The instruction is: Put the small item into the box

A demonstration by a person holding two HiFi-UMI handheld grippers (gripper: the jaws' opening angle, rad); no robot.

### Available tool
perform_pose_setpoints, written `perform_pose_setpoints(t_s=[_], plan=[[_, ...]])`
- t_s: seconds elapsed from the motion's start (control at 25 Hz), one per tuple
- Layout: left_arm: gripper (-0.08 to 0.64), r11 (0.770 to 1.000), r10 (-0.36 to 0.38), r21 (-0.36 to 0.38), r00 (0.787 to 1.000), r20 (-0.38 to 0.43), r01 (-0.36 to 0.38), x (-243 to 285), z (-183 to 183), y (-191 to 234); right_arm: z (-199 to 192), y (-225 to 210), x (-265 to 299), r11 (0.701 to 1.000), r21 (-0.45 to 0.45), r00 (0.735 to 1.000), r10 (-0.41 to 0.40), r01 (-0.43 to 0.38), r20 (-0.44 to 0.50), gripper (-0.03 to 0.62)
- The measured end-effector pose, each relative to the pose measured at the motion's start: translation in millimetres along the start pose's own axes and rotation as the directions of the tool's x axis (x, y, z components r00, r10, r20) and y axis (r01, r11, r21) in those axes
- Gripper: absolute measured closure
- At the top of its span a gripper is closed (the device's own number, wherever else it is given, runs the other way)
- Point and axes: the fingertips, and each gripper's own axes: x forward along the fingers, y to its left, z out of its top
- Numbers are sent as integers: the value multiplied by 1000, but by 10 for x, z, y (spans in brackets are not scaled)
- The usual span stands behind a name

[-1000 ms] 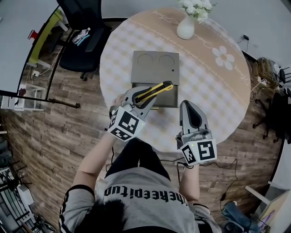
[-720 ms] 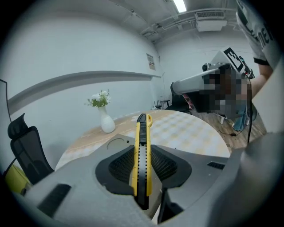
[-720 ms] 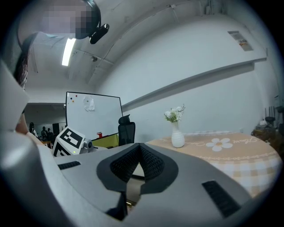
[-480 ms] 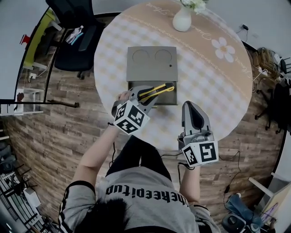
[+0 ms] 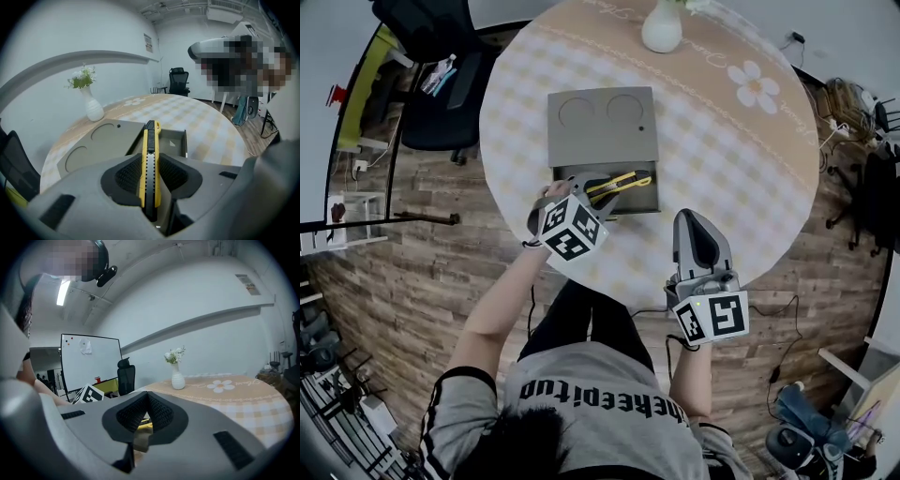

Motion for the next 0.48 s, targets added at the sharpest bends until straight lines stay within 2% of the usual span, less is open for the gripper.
perform_pose_setpoints(t_s=[0.48], plan=[[436, 997, -74, -7, 990, -122, 74, 268, -218, -31, -64, -120, -48, 999, 7, 999, -49, 50, -19, 586]])
